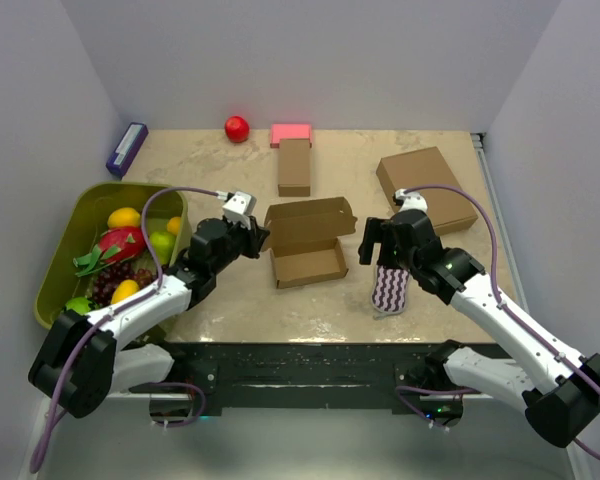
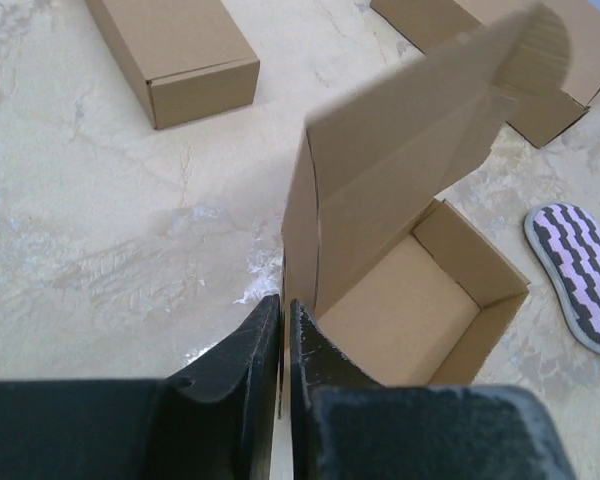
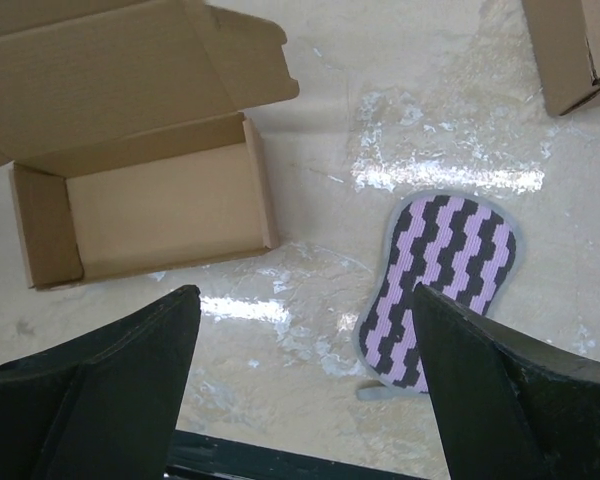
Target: Fold the paper box
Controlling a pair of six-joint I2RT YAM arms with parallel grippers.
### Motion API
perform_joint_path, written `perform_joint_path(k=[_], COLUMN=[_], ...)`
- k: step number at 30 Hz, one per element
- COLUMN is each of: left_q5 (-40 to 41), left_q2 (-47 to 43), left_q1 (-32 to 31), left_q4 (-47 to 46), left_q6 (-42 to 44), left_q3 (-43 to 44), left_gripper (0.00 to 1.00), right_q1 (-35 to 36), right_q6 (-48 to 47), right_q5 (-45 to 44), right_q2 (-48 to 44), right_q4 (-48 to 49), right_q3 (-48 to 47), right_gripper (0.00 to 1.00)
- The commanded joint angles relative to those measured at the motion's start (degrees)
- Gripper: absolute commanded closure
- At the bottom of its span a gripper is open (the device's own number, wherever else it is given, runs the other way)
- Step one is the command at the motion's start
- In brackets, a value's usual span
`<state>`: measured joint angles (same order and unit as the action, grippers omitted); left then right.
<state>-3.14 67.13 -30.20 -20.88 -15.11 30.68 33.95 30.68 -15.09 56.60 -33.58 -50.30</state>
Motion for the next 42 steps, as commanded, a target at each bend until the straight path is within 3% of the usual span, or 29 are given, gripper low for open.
perform_joint_path(k=[1, 7, 13, 19, 26, 34, 40, 42], left_q5=[-0.91, -0.82, 2.43, 5.33, 3.49, 0.32, 1.46, 1.47], left_q2=[0.37, -2.61, -10.51, -19.31, -21.08, -23.18, -24.95, -25.03], left_q1=[-0.48, -0.65, -1.09, -3.20, -3.55, -3.73, -3.82, -3.64], left_q4=[-0.31, 4.27, 7.17, 7.87, 8.23, 8.93, 9.63, 9.63], left_q6=[-1.94, -1.76, 0.78, 5.62, 4.13, 3.07, 3.86, 3.86], left_q3=[2.45, 4.13, 4.31, 3.87, 5.27, 5.80, 5.62, 5.71], left_gripper=[0.75, 0.33, 0.18, 0.15, 0.14, 0.14, 0.14, 0.14], right_q1=[-0.20, -0.21, -0.20, -1.87, -2.66, -3.90, -4.25, -4.34], right_q6=[1.05, 1.93, 3.07, 3.86, 7.02, 11.85, 13.09, 13.18], right_q5=[-1.78, -2.84, -2.22, 0.85, -1.78, -5.29, -7.67, -6.01], right_q2=[-0.44, 0.88, 4.39, 14.14, 20.91, 24.35, 25.58, 25.93], right_q4=[-2.18, -5.09, -3.86, 0.54, -0.16, -0.52, -0.35, 0.88], right_q3=[0.12, 1.00, 2.93, 5.57, 4.60, 6.01, 6.27, 6.88], right_gripper=[0.10, 0.11, 0.11, 0.15, 0.19, 0.42, 0.46, 0.52])
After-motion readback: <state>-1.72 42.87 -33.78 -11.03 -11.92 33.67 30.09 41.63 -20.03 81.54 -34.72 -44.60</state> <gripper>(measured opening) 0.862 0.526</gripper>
